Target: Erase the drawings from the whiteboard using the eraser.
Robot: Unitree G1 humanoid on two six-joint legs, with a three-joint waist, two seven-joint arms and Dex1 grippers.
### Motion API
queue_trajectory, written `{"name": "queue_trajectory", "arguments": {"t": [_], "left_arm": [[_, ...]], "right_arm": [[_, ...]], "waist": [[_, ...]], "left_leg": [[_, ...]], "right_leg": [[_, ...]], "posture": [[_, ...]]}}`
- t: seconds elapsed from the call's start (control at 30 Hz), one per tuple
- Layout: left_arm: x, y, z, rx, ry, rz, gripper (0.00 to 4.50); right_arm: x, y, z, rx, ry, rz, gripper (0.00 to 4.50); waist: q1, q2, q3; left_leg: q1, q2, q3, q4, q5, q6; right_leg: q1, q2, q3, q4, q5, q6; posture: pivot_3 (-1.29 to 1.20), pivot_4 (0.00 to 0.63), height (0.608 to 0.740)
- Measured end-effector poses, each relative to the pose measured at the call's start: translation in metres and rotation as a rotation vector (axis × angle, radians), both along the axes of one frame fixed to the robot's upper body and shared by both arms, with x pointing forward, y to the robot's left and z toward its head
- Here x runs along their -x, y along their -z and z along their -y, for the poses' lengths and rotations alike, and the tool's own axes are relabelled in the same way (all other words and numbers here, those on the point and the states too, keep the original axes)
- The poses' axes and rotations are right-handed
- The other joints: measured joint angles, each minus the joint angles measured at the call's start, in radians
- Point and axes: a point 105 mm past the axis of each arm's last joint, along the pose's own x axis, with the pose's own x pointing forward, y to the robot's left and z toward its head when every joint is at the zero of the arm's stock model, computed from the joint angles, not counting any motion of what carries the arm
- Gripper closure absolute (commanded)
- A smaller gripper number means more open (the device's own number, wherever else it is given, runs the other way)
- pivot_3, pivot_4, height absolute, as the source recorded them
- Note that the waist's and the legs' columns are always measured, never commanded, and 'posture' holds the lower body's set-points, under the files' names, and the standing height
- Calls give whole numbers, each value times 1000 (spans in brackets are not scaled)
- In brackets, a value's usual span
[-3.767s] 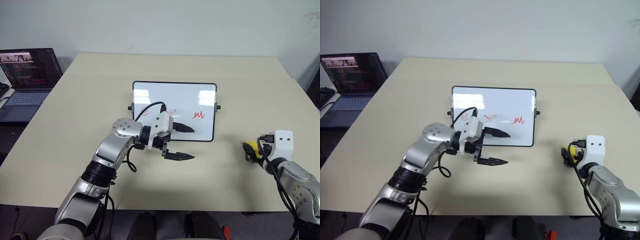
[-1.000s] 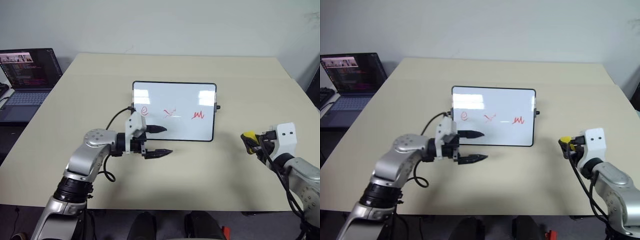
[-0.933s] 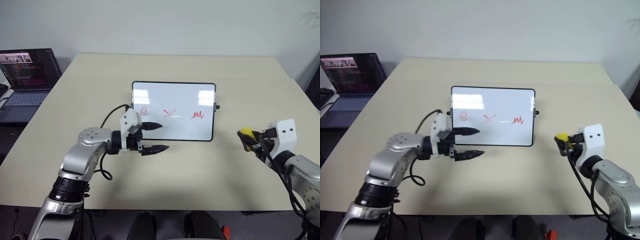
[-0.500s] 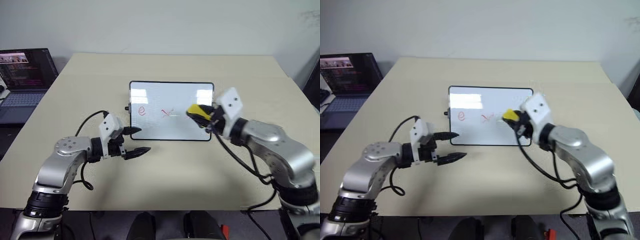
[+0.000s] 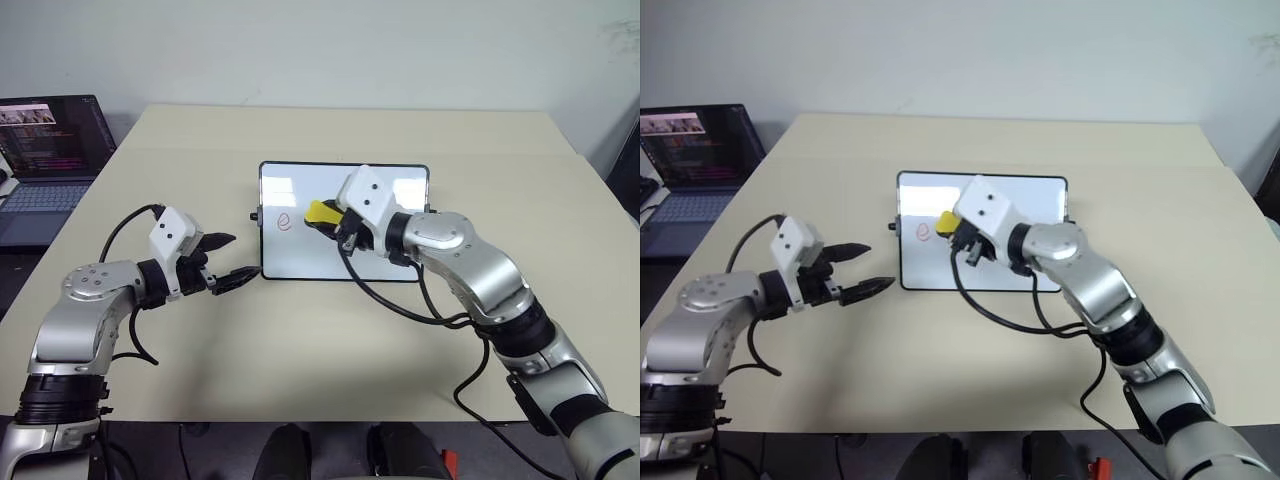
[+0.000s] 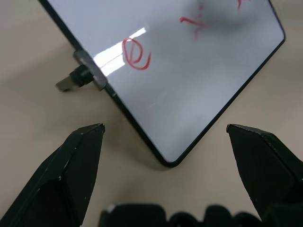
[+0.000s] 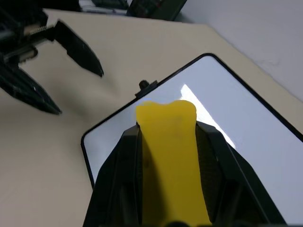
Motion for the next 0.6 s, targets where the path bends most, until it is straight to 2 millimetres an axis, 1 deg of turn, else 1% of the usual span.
{"name": "queue_trajectory", "arguments": {"t": [0.17, 0.27, 0.43, 0.53, 0.6], "left_arm": [[-2, 7, 7, -20, 40, -40, 0], [-2, 9, 7, -34, 50, -55, 0], [0, 11, 7, -55, 71, -68, 0], [1, 13, 8, -57, 78, -73, 0], [2, 13, 10, -58, 84, -73, 0]], "right_arm": [[-4, 7, -33, 67, -73, 3, 3305], [-13, 12, -41, 98, -72, -5, 3305], [-26, 12, -57, 140, -79, 13, 3305], [-32, 19, -65, 167, -87, -2, 3305], [-38, 26, -65, 195, -81, -5, 3305]], "waist": [[-1, 0, 0], [-1, 0, 0], [-2, 0, 0], [-3, 0, 0], [-3, 0, 0]], "left_leg": [[0, 1, 0, 0, 0, 0], [0, 0, 0, 0, 0, 0], [0, 1, 0, 0, 0, 0], [0, 1, 0, 0, 0, 0], [0, 1, 0, 0, 0, 0]], "right_leg": [[-1, 0, 0, 1, 0, 0], [-1, 0, 0, 1, 0, 0], [-1, 0, 0, 1, 0, 0], [-1, 0, 0, 1, 0, -1], [-1, 0, 0, 1, 0, -1]], "posture": [[0, 150, 740], [0, 150, 740], [0, 150, 740], [0, 150, 740], [0, 150, 740]]}}
